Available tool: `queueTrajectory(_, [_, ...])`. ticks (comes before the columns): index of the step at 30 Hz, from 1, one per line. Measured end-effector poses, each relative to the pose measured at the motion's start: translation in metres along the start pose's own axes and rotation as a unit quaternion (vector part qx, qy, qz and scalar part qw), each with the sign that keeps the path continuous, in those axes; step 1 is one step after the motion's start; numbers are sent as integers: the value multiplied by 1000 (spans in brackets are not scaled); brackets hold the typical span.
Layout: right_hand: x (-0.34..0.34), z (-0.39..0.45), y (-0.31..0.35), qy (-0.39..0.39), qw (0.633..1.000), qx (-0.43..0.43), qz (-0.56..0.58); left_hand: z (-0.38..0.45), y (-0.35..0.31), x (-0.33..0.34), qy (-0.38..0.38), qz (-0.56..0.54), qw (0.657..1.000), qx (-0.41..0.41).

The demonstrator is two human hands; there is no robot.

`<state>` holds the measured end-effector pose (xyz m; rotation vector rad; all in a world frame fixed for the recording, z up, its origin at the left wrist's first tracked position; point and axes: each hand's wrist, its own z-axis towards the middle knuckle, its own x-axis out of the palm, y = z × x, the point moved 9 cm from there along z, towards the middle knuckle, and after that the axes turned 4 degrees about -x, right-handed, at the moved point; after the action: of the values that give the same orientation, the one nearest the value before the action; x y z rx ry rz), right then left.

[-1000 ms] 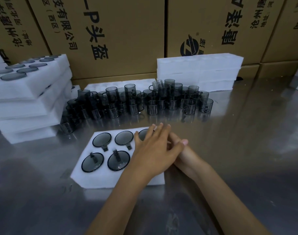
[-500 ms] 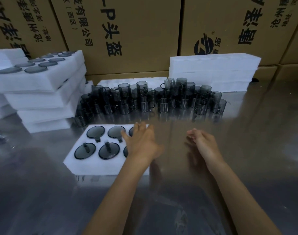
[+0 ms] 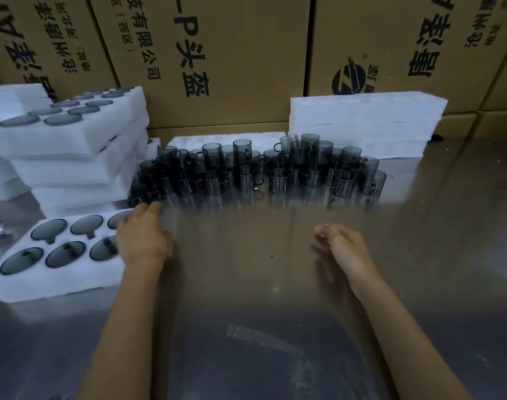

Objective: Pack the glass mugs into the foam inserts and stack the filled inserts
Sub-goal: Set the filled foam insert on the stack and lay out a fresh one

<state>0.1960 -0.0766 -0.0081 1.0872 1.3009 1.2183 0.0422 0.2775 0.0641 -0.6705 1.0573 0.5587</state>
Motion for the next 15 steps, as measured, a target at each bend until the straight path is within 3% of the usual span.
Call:
queueTrajectory(7, [1,1,1,3,1000,-10,-10,5,17,-15,-49,-63,996,26])
queueTrajectory(15, [4,1,0,20,999,-23,-29,5,14,-8,-100,24,995,15])
